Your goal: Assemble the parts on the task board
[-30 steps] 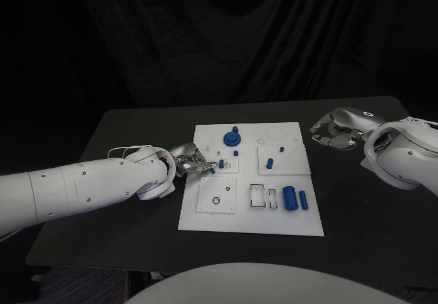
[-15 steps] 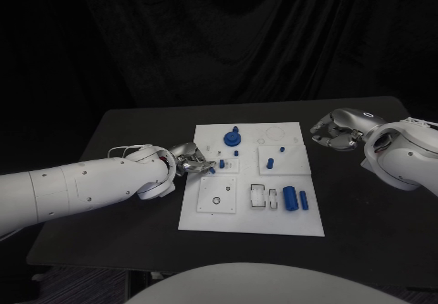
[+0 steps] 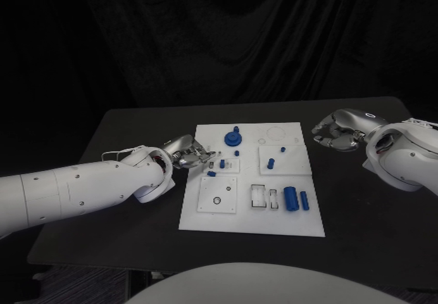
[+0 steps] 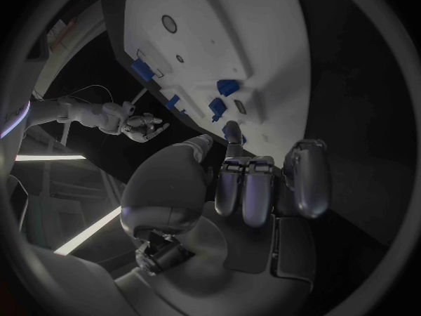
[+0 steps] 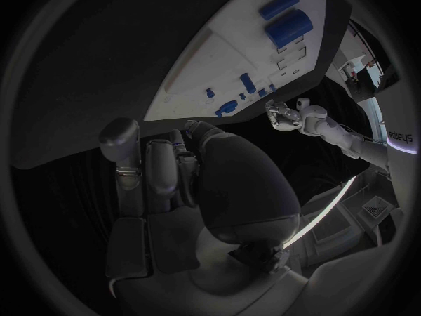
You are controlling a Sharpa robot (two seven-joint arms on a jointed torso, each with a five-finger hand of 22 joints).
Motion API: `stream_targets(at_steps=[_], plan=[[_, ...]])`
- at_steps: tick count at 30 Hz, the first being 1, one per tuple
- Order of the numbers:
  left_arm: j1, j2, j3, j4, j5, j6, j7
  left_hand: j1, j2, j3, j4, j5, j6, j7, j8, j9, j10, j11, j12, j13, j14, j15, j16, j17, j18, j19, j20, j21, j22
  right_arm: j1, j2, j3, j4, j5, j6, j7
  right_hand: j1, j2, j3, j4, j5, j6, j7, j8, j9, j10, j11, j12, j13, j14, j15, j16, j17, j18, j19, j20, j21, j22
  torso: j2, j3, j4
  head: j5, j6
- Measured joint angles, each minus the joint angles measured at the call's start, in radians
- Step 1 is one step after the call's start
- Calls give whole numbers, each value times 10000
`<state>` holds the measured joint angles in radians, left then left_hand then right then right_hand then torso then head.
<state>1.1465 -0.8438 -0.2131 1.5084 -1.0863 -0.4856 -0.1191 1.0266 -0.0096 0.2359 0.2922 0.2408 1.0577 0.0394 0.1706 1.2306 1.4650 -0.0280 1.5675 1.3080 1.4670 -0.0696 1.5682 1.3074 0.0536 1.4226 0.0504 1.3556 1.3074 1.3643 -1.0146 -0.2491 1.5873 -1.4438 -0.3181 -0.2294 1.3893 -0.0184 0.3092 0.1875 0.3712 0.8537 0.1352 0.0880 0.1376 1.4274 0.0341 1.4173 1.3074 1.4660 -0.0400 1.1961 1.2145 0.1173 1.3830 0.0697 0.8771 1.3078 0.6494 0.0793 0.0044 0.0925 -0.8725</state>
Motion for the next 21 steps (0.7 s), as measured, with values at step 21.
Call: stream_targets(at_steps=[21], plan=[[58,-719,-1,394,-1112,102,1400,4186,-630,975,-936,-1117,-1498,737,-1079,-3937,6,539,-1,0,-5,438,0,0,-177,465,248,951,0,-2,-35,0,25,0,-87,43,-40,-40,0,0,0,0,0,0,-9,0,0,0,0,0,0,0,-10,0,0,0,-39,-2,-2,4,-5,14,0]])
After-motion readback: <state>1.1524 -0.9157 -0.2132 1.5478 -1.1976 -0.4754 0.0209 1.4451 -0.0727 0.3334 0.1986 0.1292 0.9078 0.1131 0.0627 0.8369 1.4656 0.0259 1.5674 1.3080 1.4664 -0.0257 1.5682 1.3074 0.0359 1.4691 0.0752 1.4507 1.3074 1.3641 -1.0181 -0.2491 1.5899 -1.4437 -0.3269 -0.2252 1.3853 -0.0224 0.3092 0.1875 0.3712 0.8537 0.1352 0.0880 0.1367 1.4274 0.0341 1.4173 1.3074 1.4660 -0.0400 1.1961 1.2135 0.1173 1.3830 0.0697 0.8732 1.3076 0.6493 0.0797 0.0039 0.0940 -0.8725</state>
